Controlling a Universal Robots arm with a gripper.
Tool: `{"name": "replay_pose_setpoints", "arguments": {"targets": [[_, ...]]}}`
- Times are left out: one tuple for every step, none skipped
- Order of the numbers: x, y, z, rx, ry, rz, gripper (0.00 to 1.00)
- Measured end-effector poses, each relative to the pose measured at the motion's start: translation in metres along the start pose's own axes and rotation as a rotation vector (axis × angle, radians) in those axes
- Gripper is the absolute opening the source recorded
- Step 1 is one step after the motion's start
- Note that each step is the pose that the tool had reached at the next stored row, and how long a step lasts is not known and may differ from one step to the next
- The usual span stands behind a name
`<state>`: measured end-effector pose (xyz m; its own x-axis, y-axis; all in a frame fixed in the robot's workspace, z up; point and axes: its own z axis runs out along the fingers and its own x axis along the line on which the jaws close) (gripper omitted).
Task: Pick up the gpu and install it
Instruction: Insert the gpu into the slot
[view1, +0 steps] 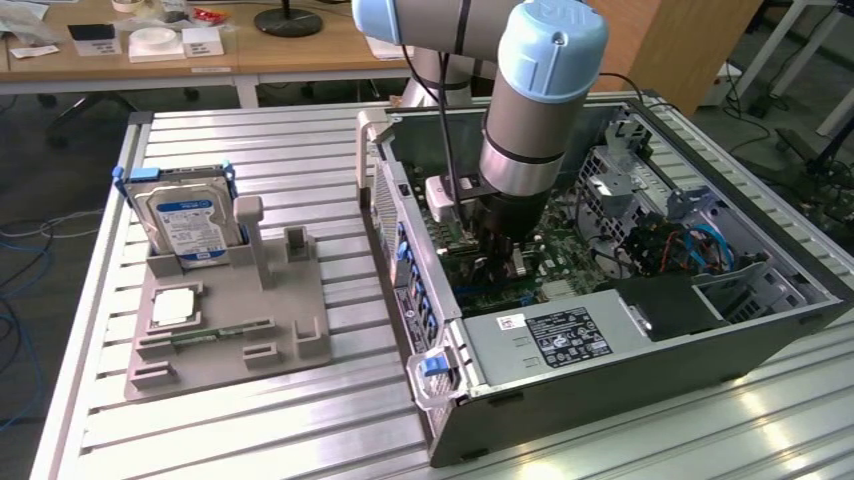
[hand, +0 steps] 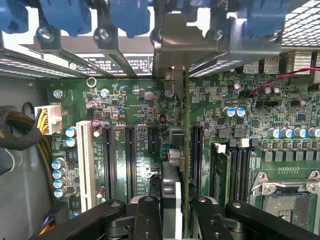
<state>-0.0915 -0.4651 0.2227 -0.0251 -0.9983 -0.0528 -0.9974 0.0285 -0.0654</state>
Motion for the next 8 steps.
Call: {"name": "replay_pose_setpoints", "arguments": {"targets": [[-0.0001, -0.0001, -0.0013, 0.0002, -0.0005, 0.000, 0.28], [-0.0002, -0.0001, -0.0019, 0.0001, -0.0004, 0.000, 0.28], [-0.0002, -0.0001, -0.0020, 0.0001, -0.0002, 0.000, 0.28], [-0.0001, -0.0001, -0.0021, 0.0000, 0.0001, 0.000, 0.28], [-0.0001, -0.0001, -0.0022, -0.0001, 0.0003, 0.000, 0.28], [-0.0001, -0.0001, -0.0022, -0.0001, 0.0004, 0.000, 0.28], [-0.0001, -0.0001, -0.0022, -0.0001, 0.0004, 0.000, 0.28], [-0.0001, -0.0001, -0.0027, -0.0002, 0.0006, 0.000, 0.28]]}}
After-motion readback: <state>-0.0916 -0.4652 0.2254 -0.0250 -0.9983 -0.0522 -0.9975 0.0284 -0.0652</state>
